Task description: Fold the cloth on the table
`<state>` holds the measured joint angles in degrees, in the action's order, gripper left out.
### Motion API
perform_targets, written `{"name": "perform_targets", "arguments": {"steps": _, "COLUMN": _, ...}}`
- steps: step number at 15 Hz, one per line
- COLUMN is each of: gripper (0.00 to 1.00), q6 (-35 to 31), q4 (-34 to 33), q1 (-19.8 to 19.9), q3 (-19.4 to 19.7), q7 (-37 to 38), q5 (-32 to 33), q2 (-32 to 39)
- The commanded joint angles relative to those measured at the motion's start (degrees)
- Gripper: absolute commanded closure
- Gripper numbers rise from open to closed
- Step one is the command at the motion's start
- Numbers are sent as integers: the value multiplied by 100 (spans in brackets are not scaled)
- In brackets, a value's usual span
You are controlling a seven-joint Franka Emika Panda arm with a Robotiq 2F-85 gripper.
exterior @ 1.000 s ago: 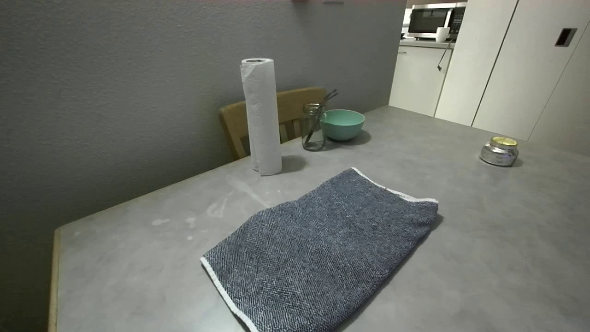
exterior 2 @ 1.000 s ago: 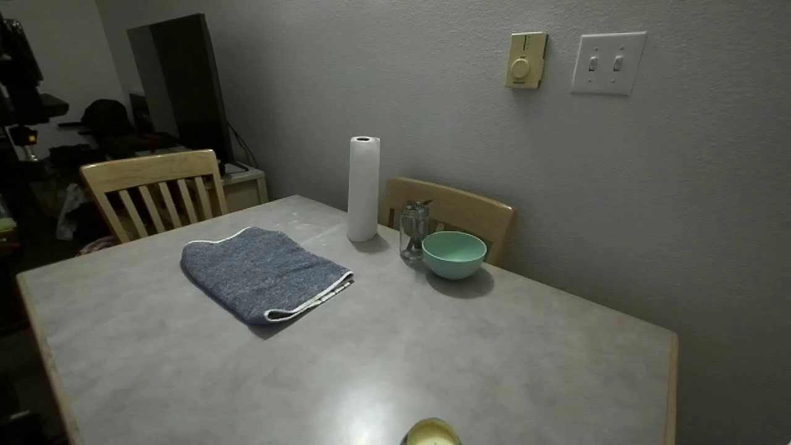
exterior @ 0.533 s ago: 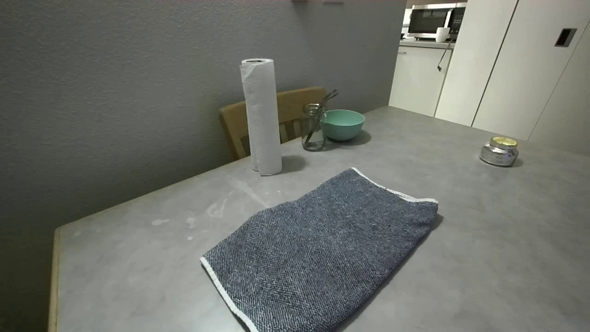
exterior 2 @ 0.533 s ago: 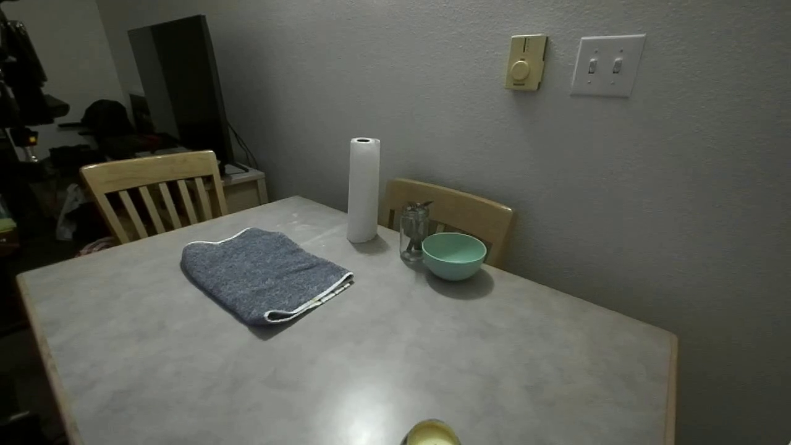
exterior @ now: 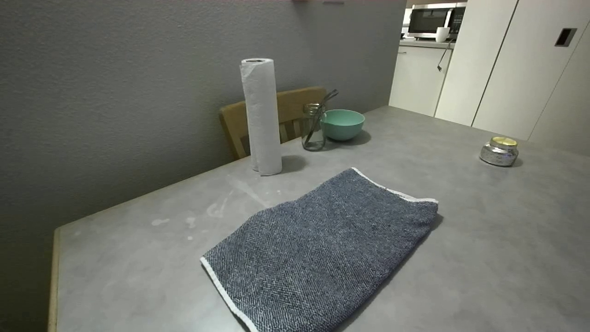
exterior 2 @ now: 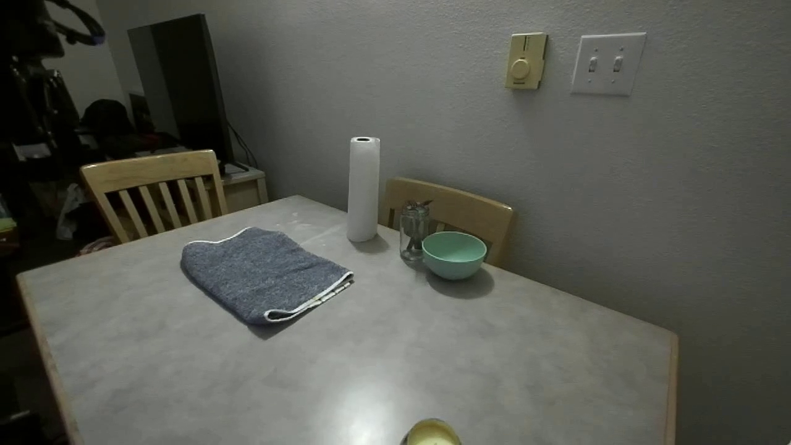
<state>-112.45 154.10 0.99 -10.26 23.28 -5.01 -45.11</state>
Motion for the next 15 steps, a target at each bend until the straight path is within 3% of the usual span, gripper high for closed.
{"name": "perform_targets", "arguments": {"steps": 1, "gripper": 0, "q6": 0, "q4": -11, "q1": -8, "q3": 10, "q7": 1, "q5": -9, "q2": 56}}
{"name": "perform_targets", "arguments": {"steps": 7, "gripper": 0, "q6": -177, "q4": 60, "q1": 37, "q3": -79, "q7": 130, "q5": 62, "q2": 97}}
{"name": "perform_targets", "arguments": {"steps": 15, "gripper": 0, "q6": -1108, "q4": 373, "q1": 281, "q3": -36, "q7": 234, "q5": 268, "q2": 694}}
